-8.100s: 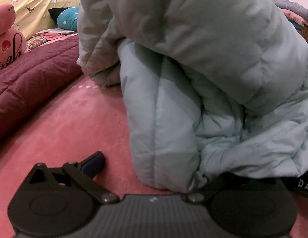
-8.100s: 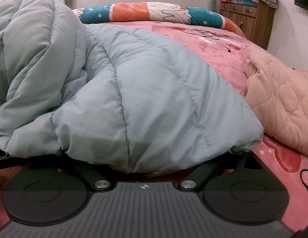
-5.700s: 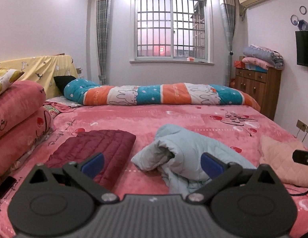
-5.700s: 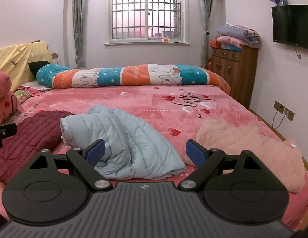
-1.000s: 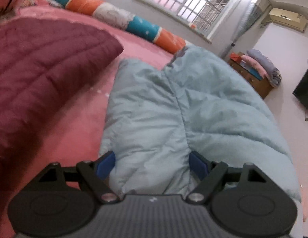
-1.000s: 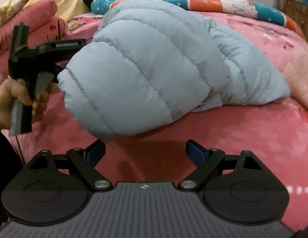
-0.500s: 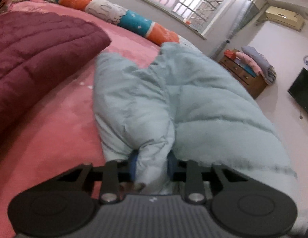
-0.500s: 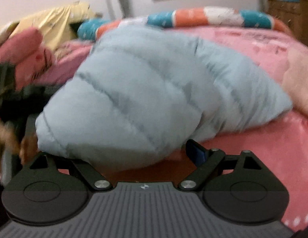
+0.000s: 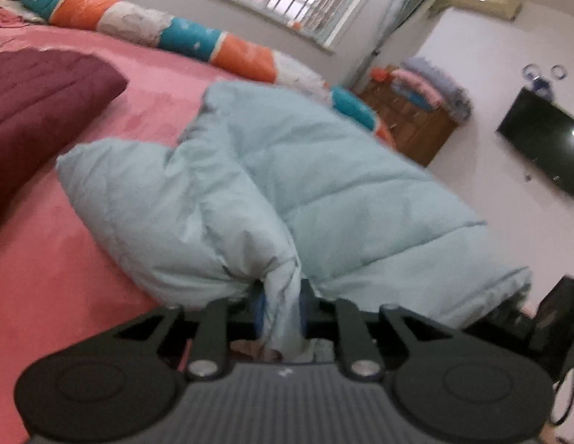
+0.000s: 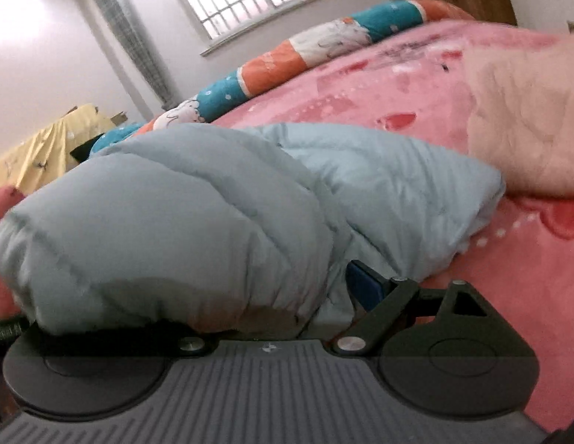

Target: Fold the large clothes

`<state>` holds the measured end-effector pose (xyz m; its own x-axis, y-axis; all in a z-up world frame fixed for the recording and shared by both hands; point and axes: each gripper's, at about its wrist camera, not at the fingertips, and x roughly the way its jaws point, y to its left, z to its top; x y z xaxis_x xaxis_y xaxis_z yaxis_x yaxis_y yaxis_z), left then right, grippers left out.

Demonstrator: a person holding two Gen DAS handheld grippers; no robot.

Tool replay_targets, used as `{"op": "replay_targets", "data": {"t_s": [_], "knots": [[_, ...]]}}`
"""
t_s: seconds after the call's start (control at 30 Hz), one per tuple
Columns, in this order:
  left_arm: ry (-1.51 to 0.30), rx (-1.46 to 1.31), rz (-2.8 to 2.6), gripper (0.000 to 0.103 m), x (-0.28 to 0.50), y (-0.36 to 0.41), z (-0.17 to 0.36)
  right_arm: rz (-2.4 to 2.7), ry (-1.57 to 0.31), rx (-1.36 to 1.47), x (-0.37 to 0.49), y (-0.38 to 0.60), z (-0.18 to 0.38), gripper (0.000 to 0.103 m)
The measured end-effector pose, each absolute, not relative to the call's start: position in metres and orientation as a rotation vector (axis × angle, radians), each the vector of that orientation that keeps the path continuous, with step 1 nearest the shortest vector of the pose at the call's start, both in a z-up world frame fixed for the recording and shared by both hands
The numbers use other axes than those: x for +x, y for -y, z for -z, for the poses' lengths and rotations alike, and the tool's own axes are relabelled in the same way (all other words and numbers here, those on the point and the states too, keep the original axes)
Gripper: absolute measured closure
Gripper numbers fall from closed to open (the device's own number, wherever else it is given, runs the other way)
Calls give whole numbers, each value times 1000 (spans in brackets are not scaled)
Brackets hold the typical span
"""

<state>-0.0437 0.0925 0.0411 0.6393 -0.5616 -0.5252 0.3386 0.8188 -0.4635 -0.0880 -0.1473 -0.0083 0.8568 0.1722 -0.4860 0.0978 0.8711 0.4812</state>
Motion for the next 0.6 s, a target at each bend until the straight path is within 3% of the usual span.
{"op": "replay_targets", "data": {"t_s": [0.03, 0.1, 0.13, 0.17, 0.23, 0.3, 0.37, 0.47, 0.6], "knots": [[-714, -335, 526, 79, -42, -93, -38, -39, -555, 541, -89, 149, 12, 9], [-717, -336, 518, 59, -40, -91, -33, -35, -554, 580, -91, 153, 14, 37], [-721, -334, 514, 44, -37, -90, -30, -35, -553, 593, -93, 155, 14, 43], [-723, -327, 511, 42, -35, -87, -28, -35, -550, 604, -95, 156, 13, 49], [-731, -307, 494, 48, -32, -80, -25, -41, -540, 633, -104, 156, 7, 54], [-753, -301, 480, 78, -32, -72, -28, -44, -523, 650, -112, 155, -2, 62], [-759, -299, 479, 91, -34, -66, -36, -42, -489, 627, -118, 158, -9, 66], [-699, -276, 506, 97, -49, -63, -59, -47, -421, 545, -135, 154, -35, 70], [-585, -312, 541, 99, -73, -74, -102, -69, -296, 419, -165, 145, -78, 79]]}}
